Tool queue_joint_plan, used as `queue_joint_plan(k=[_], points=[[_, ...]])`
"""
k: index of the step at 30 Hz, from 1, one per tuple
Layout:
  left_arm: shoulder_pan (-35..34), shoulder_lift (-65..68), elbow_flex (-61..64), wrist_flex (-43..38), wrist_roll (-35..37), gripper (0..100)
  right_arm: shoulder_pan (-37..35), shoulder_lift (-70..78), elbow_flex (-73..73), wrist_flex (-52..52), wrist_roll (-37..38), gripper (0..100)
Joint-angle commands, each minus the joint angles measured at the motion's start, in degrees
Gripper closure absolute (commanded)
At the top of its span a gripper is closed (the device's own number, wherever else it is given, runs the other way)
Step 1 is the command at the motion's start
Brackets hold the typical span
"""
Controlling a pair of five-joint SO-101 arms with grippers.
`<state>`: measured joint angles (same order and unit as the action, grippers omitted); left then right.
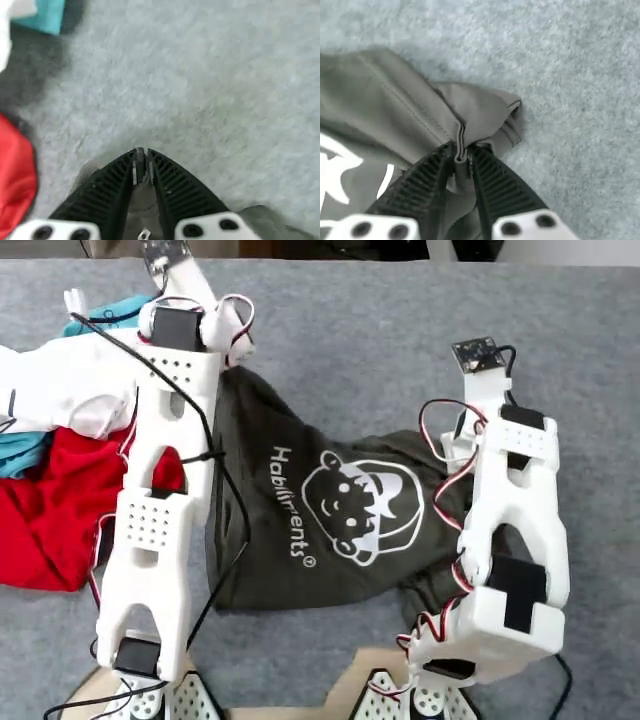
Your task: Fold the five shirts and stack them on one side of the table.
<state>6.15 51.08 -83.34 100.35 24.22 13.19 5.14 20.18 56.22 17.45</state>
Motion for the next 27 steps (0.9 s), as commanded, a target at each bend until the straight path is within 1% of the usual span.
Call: queue_joint_plan(k=[1, 3, 4, 6, 7, 9, 10, 12, 16, 21, 24, 27], points=[[0.79, -0.92, 8.7, 0.62, -0.53, 98, 0.84, -3.56, -2.77, 1.58, 2.81, 98.9], [0.97, -0.92, 13.36, 0.53, -0.26, 98, 1.1, -3.3, -2.68, 1.49, 3.78, 96.7], [0.97, -0.92, 15.65, 0.53, -0.26, 98, 1.19, -3.3, -2.68, 1.41, 3.78, 92.8], [0.7, -0.92, 18.37, 0.44, -0.53, 96, 1.71, -3.65, -2.68, 1.41, 4.13, 79.0], [0.44, -0.92, 19.52, 0.44, -0.53, 93, 2.15, -3.82, -3.03, 1.49, 4.22, 71.7], [-0.7, -1.45, 21.54, 0.44, 0.35, 82, 3.3, -4.09, -4.35, 1.85, 4.57, 59.9], [-1.58, -1.54, 22.07, 0.44, 1.67, 78, 3.91, -4.35, -5.14, 2.73, 4.66, 56.0], [-3.25, -2.42, 21.89, 0.53, 2.55, 77, 5.05, -5.67, -6.99, 4.57, 4.75, 51.8], [-6.15, -7.69, 22.33, 0.53, 1.05, 77, 5.76, -9.27, -9.98, 9.76, 6.42, 54.0], [-8.35, -16.4, 23.65, 0.53, 1.05, 77, 4.35, -13.76, -10.24, 18.46, 9.14, 62.2], [-7.21, -23.16, 29.89, 0.53, 1.05, 77, 4.0, -14.55, -9.89, 24.09, 9.23, 67.8], [-3.08, -30.64, 41.58, 0.53, 1.05, 77, 2.24, -14.64, -5.67, 24.79, 9.05, 73.3]])
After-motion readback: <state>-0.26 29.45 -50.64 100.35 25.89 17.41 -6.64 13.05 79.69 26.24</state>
